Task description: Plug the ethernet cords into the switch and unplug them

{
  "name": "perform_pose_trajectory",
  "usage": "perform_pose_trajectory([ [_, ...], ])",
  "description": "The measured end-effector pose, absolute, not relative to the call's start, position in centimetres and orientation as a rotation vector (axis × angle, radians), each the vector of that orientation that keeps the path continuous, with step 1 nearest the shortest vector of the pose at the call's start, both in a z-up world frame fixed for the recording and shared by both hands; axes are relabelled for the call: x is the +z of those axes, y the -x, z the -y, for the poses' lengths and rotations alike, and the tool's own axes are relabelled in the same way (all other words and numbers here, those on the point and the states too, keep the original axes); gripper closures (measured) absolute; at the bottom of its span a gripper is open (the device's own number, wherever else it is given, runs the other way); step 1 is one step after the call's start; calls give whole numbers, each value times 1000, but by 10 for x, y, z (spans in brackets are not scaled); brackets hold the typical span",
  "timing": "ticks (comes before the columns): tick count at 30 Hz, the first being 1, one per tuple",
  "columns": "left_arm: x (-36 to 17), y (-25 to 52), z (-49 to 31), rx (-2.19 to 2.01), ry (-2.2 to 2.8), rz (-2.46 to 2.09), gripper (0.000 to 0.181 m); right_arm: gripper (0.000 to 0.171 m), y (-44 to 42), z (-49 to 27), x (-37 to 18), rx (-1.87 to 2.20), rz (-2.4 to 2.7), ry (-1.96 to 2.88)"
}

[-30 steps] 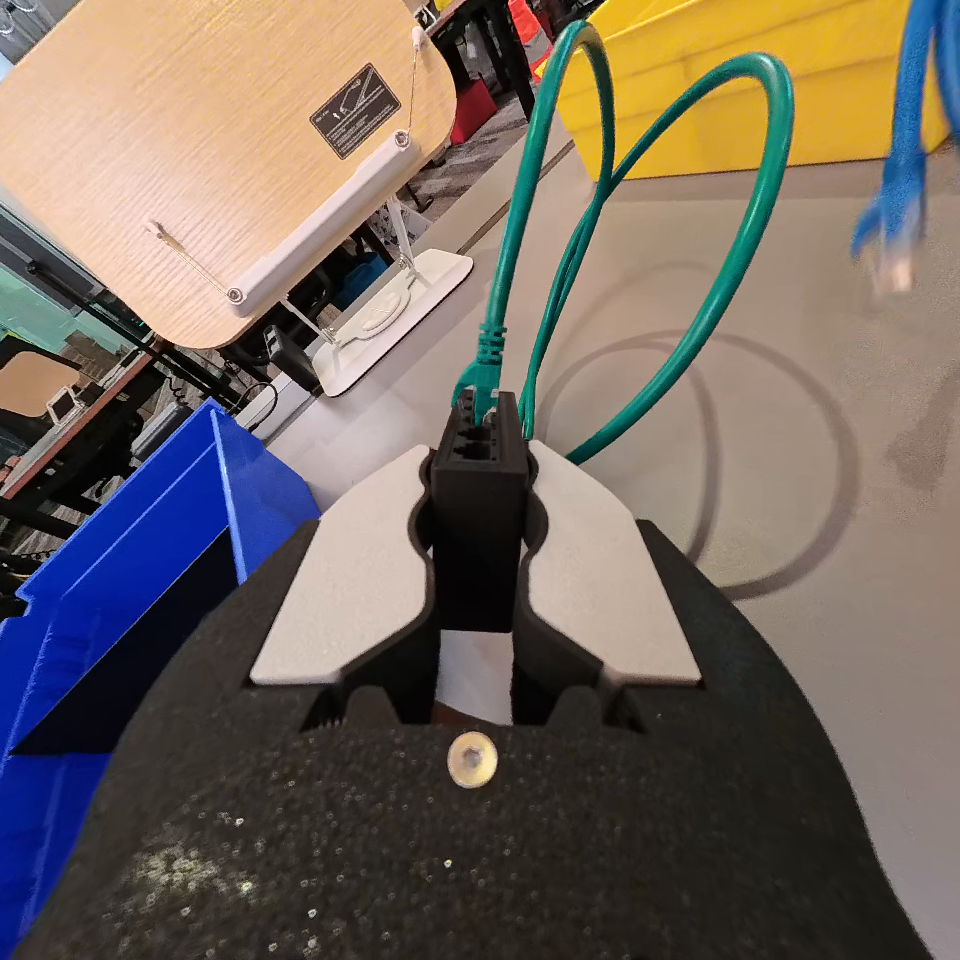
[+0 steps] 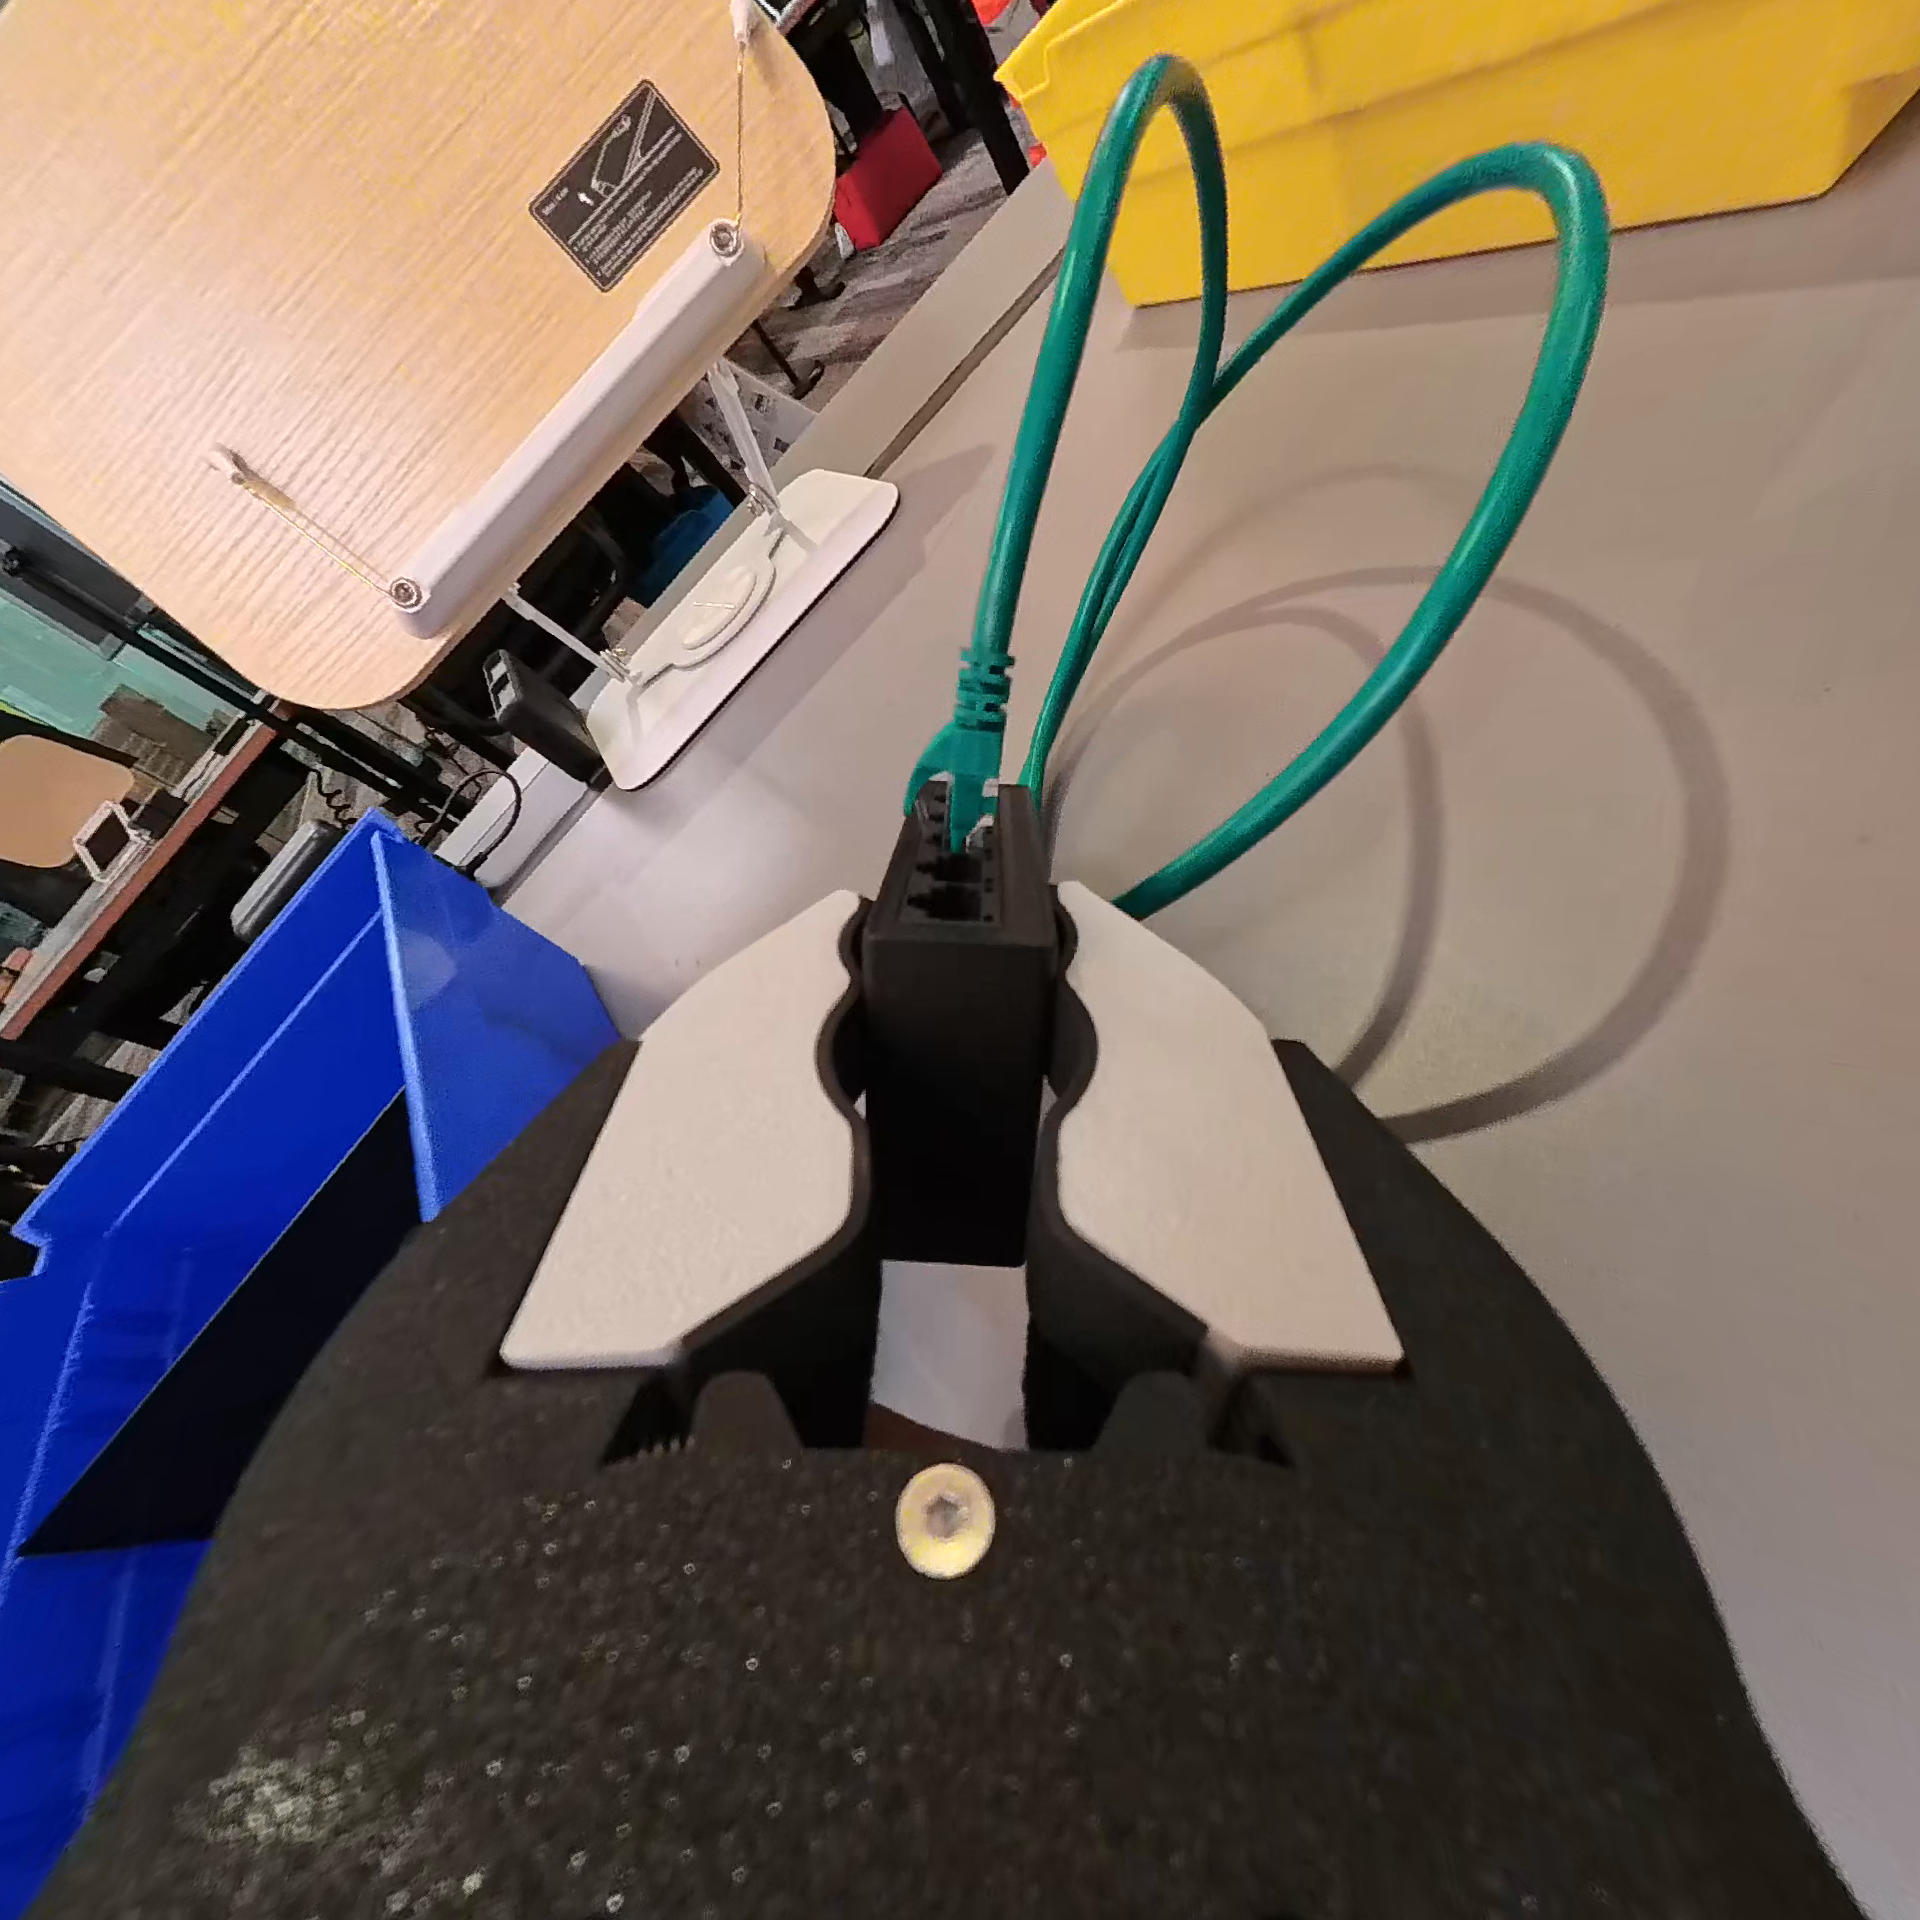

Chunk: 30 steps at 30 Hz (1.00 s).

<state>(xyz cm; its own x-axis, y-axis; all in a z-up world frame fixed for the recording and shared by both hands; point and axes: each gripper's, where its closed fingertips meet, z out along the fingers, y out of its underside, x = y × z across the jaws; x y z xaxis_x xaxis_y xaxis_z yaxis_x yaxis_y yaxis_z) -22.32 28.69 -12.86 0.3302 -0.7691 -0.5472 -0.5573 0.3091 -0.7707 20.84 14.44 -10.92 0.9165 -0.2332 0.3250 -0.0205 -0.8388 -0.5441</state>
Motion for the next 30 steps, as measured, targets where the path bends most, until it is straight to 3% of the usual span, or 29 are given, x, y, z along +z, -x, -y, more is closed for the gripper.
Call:
perform_pose_trajectory([
  [5, -129, 224, -286, -206, 1352, -1349, 152, 167, -208, -147, -81, -474, -205, 2416],
  [12, -131, 217, -282, -218, 1346, -1371, 152, 167, -211, -139, -139, -453, -65, 2864],
  [21, -132, 220, -281, -208, 1341, -1376, 152, 159, -225, -163, -162, -793, 83, 2942],
  [27, -133, 226, -283, -212, 1359, -1370, 152, 142, -202, -165, -119, -523, -71, 2671],
  [30, -134, 225, -284, -212, 1361, -1374, 152, 144, -184, -148, -82, -368, -176, 2432],
])
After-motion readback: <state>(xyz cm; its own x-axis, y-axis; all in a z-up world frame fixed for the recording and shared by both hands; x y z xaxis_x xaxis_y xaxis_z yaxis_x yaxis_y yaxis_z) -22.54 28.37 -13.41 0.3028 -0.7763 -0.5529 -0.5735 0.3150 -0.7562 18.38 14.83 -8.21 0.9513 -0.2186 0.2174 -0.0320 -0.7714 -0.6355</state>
